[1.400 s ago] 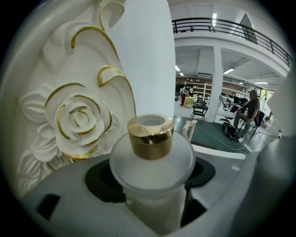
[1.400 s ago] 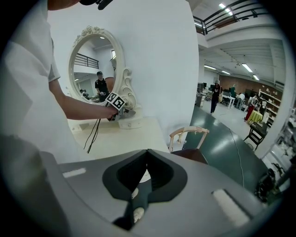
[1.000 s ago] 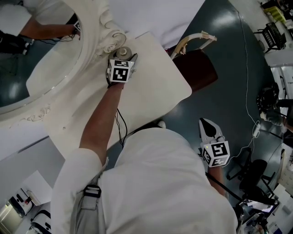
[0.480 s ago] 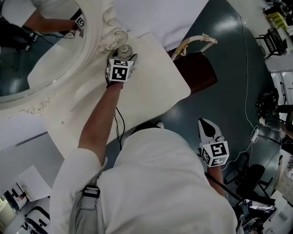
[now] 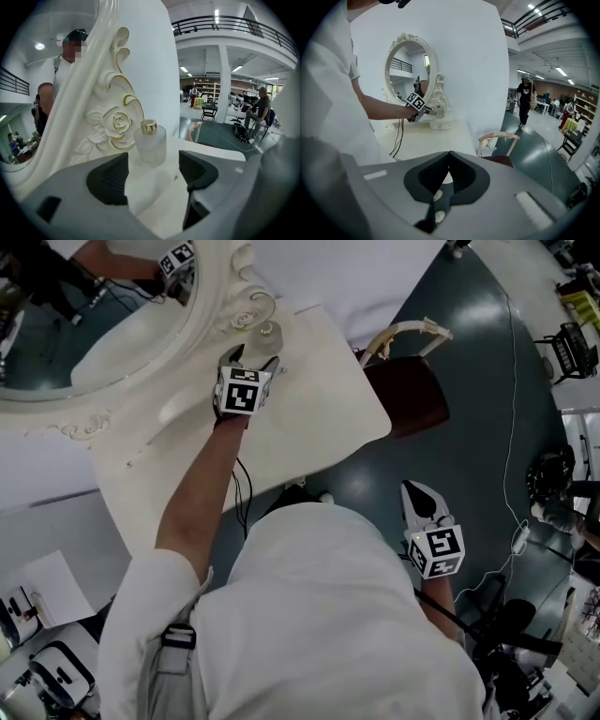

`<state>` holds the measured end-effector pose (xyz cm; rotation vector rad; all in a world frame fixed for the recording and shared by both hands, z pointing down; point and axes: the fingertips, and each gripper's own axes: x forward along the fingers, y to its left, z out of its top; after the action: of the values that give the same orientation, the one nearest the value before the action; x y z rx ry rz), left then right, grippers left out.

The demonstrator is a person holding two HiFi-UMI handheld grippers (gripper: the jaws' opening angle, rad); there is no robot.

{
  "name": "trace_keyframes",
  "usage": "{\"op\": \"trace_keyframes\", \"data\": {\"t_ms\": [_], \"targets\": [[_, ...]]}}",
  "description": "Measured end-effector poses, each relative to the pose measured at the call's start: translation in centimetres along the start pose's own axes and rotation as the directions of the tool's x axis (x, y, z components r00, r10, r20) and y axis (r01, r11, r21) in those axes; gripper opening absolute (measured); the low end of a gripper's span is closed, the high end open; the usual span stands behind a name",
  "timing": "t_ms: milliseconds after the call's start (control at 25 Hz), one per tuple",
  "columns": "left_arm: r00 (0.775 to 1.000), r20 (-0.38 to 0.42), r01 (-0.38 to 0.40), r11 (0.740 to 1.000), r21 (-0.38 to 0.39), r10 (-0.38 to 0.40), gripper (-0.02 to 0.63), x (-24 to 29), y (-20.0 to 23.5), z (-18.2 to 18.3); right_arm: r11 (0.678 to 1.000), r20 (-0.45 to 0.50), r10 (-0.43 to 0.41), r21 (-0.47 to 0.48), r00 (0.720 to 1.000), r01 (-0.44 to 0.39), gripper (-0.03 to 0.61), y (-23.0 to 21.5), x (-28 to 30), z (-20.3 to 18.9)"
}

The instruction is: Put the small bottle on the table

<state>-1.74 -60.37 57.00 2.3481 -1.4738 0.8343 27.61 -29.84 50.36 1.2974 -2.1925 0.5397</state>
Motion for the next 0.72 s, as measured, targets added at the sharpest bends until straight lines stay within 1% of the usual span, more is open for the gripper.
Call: {"op": "trace_keyframes", "data": {"t_ms": [160,280,320,400,480,520,560,720], "targets": [[1.0,0.0,-0.007,1.0,-0.013,0.007,0.259,-3.9,-1.1,-1.1,0.999,0.016,0.045,-0.03,0.999,-0.044,0.002,0.8,-0.5,-0.5],[1.0,0.01,-0.003,0.999,-0.037,0.003,0.208,-7.0,-2.4,-2.0,0.996,0.032,0.08,-0.048,0.996,-0.078,0.002,1.4,-1.0,-1.0],[1.0,0.015,-0.004,0.999,-0.049,0.004,0.182,-8.1,-3.0,-2.4,0.995,0.036,0.091,-0.053,0.995,-0.089,0.002,1.5,-1.3,-1.2],[1.0,0.018,-0.011,0.998,-0.065,0.012,0.108,-10.2,-4.3,-3.3,0.992,0.039,0.117,-0.062,0.992,-0.114,0.002,1.6,-1.8,-1.9],[1.0,0.011,-0.02,0.997,-0.07,0.021,0.039,-12.2,-5.6,-4.4,0.987,0.038,0.145,-0.069,0.989,-0.143,0.002,1.7,-2.0,-2.6],[1.0,0.005,-0.022,0.997,-0.07,0.023,0.015,-13.1,-6.3,-5.0,0.985,0.035,0.162,-0.073,0.986,-0.159,0.002,1.9,-2.0,-3.0],[1.0,-0.002,-0.022,0.997,-0.07,0.022,0.002,-14.1,-7.0,-5.6,0.981,0.03,0.18,-0.079,0.983,-0.177,0.002,2.1,-1.9,-3.4],[1.0,-0.027,0.003,0.997,-0.083,-0.006,0.003,-17.7,-10.2,-8.3,0.96,0.009,0.256,-0.121,0.967,-0.253,0.002,3.2,-0.9,-4.7]]}}
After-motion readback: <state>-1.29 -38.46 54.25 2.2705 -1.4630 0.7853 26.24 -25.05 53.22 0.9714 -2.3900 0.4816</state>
